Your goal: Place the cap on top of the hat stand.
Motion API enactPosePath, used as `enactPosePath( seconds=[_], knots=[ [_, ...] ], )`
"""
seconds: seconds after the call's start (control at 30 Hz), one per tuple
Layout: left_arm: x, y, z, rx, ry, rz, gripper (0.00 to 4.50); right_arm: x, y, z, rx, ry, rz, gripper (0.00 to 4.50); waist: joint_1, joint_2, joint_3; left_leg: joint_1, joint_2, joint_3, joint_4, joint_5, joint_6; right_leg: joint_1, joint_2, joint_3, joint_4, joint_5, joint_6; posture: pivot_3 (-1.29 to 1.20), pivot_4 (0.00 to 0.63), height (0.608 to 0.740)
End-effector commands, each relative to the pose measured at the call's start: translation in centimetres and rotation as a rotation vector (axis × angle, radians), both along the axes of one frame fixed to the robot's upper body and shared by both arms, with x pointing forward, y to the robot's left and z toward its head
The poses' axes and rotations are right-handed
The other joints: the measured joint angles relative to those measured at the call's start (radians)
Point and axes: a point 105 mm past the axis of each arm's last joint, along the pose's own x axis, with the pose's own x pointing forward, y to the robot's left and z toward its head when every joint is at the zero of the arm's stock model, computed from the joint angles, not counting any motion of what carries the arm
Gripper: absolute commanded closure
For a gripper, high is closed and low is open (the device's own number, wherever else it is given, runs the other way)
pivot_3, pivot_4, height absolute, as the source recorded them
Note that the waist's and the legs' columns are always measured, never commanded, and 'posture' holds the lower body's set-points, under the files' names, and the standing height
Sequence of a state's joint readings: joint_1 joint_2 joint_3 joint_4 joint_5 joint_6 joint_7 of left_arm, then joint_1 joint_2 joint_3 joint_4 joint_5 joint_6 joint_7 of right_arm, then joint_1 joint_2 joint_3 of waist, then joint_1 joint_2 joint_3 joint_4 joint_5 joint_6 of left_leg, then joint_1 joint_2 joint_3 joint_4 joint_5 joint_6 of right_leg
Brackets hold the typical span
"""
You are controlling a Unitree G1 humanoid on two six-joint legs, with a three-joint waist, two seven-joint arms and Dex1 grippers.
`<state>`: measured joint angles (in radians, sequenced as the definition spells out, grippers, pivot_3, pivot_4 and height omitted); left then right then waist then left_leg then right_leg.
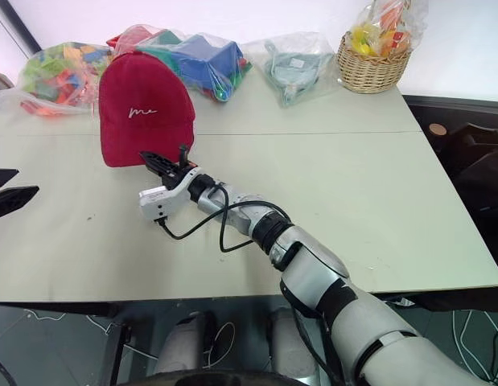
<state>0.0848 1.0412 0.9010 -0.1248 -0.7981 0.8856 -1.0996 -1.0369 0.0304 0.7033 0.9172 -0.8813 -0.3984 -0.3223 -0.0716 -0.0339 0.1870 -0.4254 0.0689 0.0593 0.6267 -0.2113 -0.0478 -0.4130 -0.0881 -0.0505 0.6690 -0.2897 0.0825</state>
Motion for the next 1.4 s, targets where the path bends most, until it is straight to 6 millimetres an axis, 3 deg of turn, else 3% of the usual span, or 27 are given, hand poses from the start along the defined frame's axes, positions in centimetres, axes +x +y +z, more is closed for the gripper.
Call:
enactPosePath(
  seconds=[0.03,0.43,0.53,0.57,0.63,0.77,1.07,1.17,1.27,1.4],
  knots=[
    [-0.4,0.0,1.3,0.018,-0.061,0.006,0.00,1.1,-0.8,-0.6,-0.026,0.018,-0.057,4.49,0.001,0.000,0.000,0.000,0.000,0.000,0.000,0.000,0.000,0.000,0.000,0.000,0.000,0.000,0.000,0.00,0.150,0.740],
    [-0.1,0.0,1.3,0.008,-0.068,0.008,0.00,0.6,-0.9,-0.4,-0.046,-0.037,-0.037,4.49,0.002,0.000,0.000,0.000,0.000,-0.001,0.000,0.000,0.000,0.001,-0.001,-0.001,0.000,0.000,0.000,0.00,0.150,0.740],
    [-0.2,0.0,1.3,0.006,-0.069,0.008,0.00,0.6,-1.1,-0.4,-0.038,-0.039,-0.035,3.62,0.003,0.000,0.000,0.000,0.000,-0.001,0.000,0.000,0.000,0.001,-0.001,-0.002,0.000,0.000,0.000,0.00,0.150,0.740],
    [-0.2,0.0,1.2,0.005,-0.069,0.009,0.00,0.6,-1.1,-0.5,-0.038,-0.041,-0.035,2.97,0.003,0.000,0.000,0.000,0.000,-0.002,0.000,0.000,0.000,0.001,-0.001,-0.002,-0.001,0.000,0.000,0.00,0.150,0.740],
    [-0.2,0.0,1.2,0.004,-0.069,0.009,0.00,0.5,-1.2,-0.4,-0.038,-0.055,-0.035,2.18,0.002,0.000,0.000,-0.001,0.000,-0.002,0.000,0.000,0.000,0.001,-0.001,-0.002,-0.001,0.000,0.000,0.00,0.150,0.740],
    [-0.2,0.0,1.2,0.003,-0.071,0.011,0.00,0.5,-1.2,-0.4,-0.039,-0.069,-0.035,0.04,-0.002,0.000,0.000,-0.001,0.000,-0.002,0.000,0.000,0.000,0.001,0.000,-0.002,-0.001,0.000,0.000,0.00,0.150,0.740],
    [-0.2,0.0,1.1,0.002,-0.067,0.006,0.00,-0.1,-1.4,-1.3,-0.074,-0.105,-0.024,0.04,0.002,0.000,0.000,-0.001,0.000,-0.002,-0.001,0.000,0.000,0.000,-0.001,-0.002,-0.001,0.000,0.000,0.00,0.150,0.740],
    [-0.3,0.1,0.9,0.005,-0.055,0.004,0.00,-0.1,-2.4,-1.6,-0.067,-0.095,-0.027,0.04,0.002,0.000,0.000,-0.001,0.000,-0.002,-0.001,0.000,0.000,0.001,-0.001,-0.002,-0.001,0.000,0.000,0.00,0.150,0.740],
    [-0.3,0.4,0.7,0.010,-0.044,0.010,0.00,-0.1,-4.5,-1.6,-0.041,-0.082,-0.049,0.04,0.003,0.000,0.000,-0.001,0.000,-0.002,-0.001,0.000,0.000,0.001,-0.001,-0.002,-0.001,0.000,0.000,0.00,0.150,0.740],
    [-0.5,0.8,0.2,0.016,-0.030,0.032,0.00,-0.3,-9.6,-2.4,-0.009,-0.017,-0.121,0.04,0.009,0.000,0.000,-0.001,-0.001,-0.002,-0.001,0.000,0.000,0.002,-0.001,-0.003,-0.003,0.000,0.000,0.00,0.150,0.740]
  ],
)
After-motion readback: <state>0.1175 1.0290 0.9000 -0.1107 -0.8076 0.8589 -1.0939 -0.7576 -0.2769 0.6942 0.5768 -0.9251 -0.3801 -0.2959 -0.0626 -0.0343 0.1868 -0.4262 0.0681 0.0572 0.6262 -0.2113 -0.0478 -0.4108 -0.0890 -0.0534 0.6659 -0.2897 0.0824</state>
